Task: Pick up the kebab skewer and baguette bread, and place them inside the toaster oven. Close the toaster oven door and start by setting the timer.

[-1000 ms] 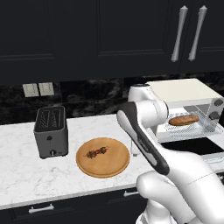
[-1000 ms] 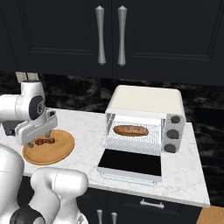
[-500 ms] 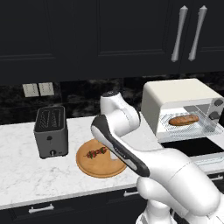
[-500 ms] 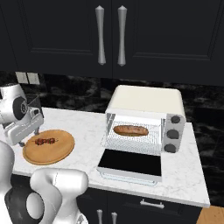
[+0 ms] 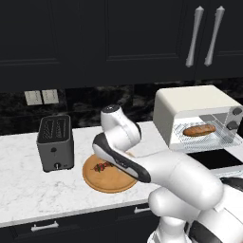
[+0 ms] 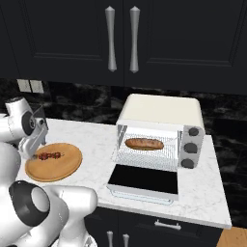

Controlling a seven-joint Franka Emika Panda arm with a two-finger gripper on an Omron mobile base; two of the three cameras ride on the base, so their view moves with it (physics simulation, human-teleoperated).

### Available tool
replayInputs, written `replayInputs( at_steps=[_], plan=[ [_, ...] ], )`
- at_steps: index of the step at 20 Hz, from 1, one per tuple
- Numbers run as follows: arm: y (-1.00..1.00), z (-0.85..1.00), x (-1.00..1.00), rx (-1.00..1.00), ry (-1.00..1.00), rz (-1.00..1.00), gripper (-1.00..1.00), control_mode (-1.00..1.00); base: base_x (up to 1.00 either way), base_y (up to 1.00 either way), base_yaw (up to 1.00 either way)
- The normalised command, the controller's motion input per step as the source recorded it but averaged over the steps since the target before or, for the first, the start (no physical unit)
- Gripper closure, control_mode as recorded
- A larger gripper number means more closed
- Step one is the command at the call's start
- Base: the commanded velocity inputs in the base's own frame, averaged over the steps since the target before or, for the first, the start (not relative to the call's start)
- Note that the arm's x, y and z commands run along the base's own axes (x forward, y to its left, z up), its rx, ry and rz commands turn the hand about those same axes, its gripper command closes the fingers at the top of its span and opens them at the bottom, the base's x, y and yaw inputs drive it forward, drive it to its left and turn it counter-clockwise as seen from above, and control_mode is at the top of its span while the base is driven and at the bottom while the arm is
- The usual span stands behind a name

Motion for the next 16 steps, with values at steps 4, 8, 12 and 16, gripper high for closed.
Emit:
replayInputs(
  at_steps=[4, 8, 12, 16],
  plan=[
    [0.04, -0.36, 0.5, 0.0, 0.0, 0.26, -1.0, -1.0, 0.0, 0.0, 0.0],
    [0.2, -0.39, 0.44, 0.0, 0.0, 0.18, -1.0, -1.0, 0.0, 0.0, 0.0],
    [0.0, -0.3, 0.34, 0.07, 0.0, 0.18, -1.0, -1.0, 0.0, 0.0, 0.0],
    [0.0, -0.3, 0.28, 0.18, 0.0, 0.08, -1.0, -1.0, 0.0, 0.0, 0.0]
  ],
)
